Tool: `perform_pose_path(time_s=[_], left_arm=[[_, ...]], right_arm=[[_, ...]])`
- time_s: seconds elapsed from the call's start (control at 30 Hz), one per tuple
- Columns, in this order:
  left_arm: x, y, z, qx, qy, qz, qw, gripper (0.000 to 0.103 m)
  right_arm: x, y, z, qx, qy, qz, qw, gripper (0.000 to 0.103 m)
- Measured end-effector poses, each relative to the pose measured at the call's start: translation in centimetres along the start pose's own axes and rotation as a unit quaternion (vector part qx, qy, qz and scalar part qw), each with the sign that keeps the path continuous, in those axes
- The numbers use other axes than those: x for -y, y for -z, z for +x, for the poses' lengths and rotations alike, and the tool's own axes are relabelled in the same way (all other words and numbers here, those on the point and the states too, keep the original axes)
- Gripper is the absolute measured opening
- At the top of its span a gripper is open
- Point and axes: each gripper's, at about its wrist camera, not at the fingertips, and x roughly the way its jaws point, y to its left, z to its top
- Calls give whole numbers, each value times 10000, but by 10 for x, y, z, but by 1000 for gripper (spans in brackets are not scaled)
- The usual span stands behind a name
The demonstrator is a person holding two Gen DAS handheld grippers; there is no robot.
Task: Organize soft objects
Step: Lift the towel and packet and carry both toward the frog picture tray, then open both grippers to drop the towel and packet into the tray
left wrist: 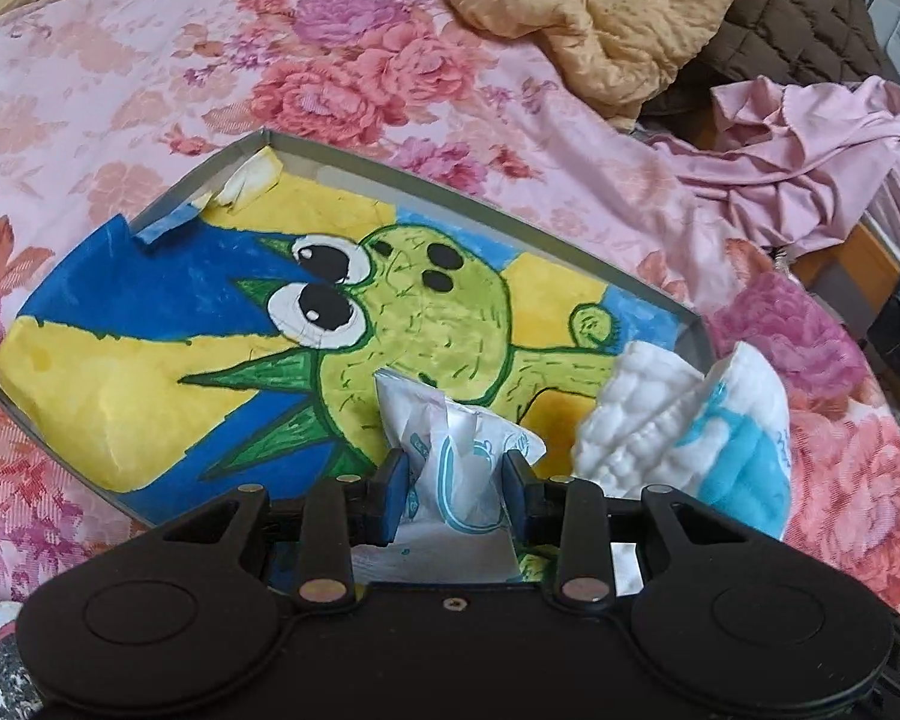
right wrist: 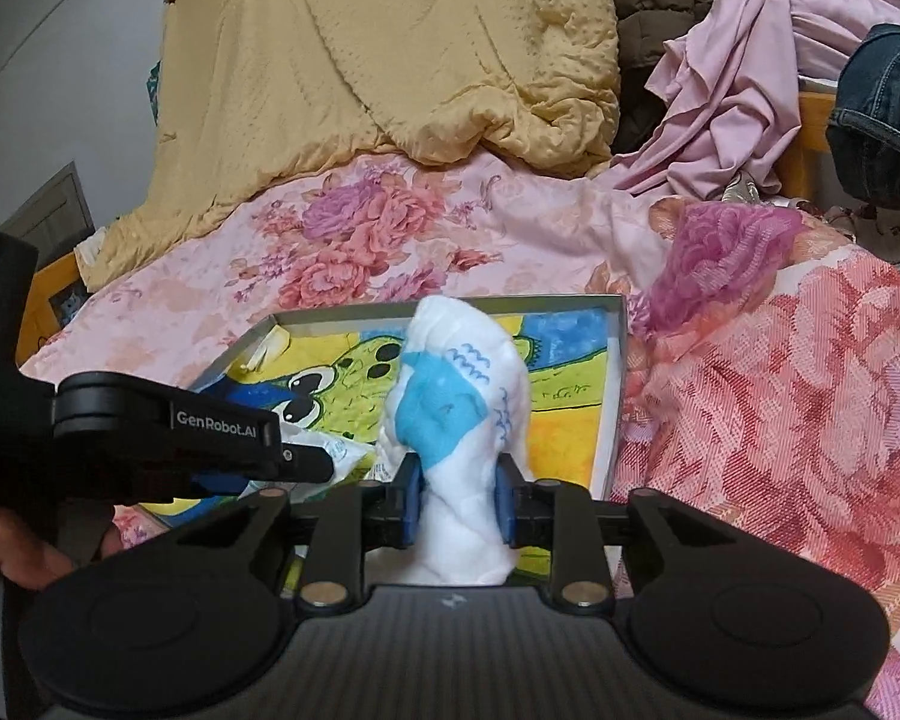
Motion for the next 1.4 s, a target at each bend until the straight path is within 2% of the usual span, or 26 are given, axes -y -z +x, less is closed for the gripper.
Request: perform_pose_path(time_s=[0.17, 0.23, 0.47, 0.6, 0.77, 0.97, 1.17, 1.4], left_arm=[[2, 2, 0, 2, 20, 32, 10000, 38], [1, 3, -1, 20, 34, 8, 10000, 39], [5, 4, -11, 117, -87, 57, 9999, 57], [5, 2, -25, 307, -135, 64, 9994, 71], [4, -1, -51, 537, -113, 55, 9985, 82], [-3, -5, -89, 701, -128, -11, 9975, 83], [-6, -4, -113, 837, -164, -40, 9963, 83], [6, -3, -153, 856, -149, 436, 9953, 85]], right_arm=[[0, 0, -1, -2, 0, -40, 10000, 37], [-1, -1, -2, 23, 28, -114, 9999, 44], [-5, -3, -7, 29, 114, -342, 9993, 57], [-6, -4, -13, 125, 165, -438, 9988, 71], [-16, -6, -26, 351, 283, -767, 9960, 84], [-26, -5, -43, 434, 277, -942, 9942, 87], [-31, -3, -58, 138, 193, -865, 9960, 91], [-40, 2, -75, -191, 84, -766, 9968, 98]])
